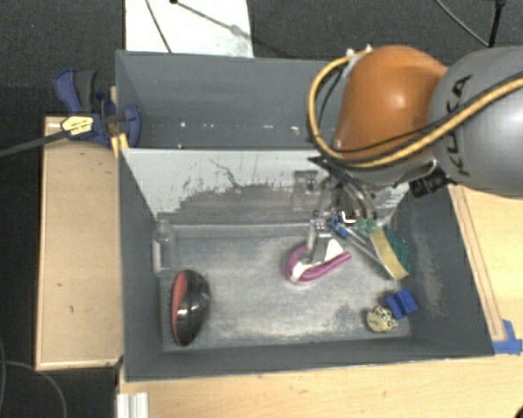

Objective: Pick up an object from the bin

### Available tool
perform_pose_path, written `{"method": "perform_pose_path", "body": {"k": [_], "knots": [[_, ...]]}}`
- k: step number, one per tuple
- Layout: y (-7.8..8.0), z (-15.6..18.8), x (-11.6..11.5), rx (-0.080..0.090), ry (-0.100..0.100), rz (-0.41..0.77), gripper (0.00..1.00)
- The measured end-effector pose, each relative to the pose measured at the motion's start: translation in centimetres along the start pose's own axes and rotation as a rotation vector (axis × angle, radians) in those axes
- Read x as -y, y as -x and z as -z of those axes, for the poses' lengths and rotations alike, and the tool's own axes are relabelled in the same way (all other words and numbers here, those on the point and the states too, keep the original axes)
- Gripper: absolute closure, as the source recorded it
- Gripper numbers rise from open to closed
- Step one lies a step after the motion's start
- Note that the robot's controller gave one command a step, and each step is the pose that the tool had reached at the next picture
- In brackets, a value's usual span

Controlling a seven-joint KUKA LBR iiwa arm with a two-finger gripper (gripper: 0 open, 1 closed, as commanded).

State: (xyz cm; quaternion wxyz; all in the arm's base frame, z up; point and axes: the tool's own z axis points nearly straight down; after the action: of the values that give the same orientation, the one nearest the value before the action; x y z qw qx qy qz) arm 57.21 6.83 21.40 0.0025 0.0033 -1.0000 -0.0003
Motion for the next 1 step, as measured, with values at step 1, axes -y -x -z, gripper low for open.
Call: {"method": "perform_pose_path", "body": {"k": [1], "knots": [[-5.95, -8.73, 0.86, -0.003, -0.001, 0.108, 0.00]]}}
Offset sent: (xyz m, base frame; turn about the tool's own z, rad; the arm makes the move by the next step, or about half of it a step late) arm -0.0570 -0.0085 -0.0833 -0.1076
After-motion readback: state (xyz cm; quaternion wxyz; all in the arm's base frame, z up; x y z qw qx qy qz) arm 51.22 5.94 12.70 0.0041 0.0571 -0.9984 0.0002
